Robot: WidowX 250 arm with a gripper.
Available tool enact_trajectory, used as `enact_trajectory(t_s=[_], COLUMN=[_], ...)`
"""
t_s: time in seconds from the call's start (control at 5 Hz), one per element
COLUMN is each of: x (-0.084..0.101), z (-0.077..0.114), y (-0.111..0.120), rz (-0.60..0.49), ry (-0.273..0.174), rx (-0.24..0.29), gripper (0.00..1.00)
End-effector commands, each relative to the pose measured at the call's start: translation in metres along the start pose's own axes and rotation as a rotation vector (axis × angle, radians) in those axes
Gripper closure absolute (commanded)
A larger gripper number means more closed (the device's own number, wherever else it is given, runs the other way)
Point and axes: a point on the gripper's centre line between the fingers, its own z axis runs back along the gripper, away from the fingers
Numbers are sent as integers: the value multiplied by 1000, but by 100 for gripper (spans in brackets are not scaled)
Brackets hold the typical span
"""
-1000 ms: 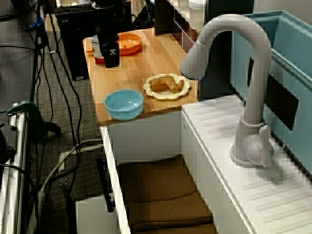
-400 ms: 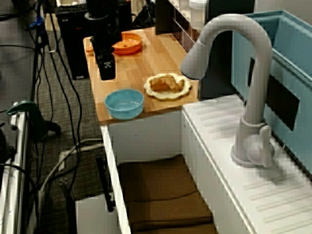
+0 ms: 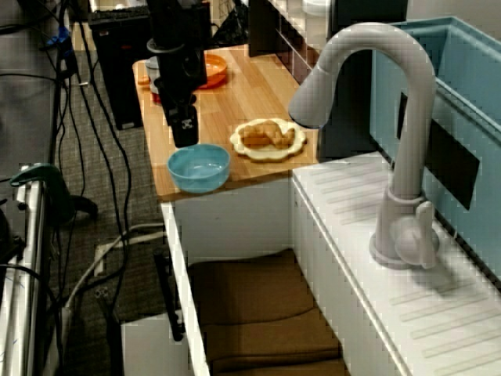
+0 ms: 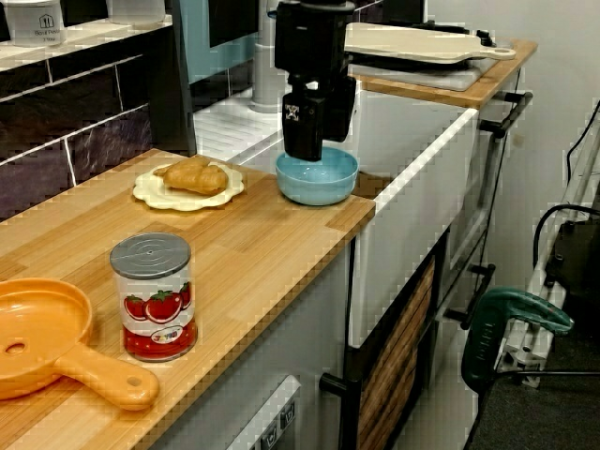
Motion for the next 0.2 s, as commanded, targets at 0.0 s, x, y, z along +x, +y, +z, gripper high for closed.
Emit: enact_trajectory(t_s=[0.0], x=[14], z=[-5], y=[3], rz=[16], ry=[-17], rx=[30], gripper=[0])
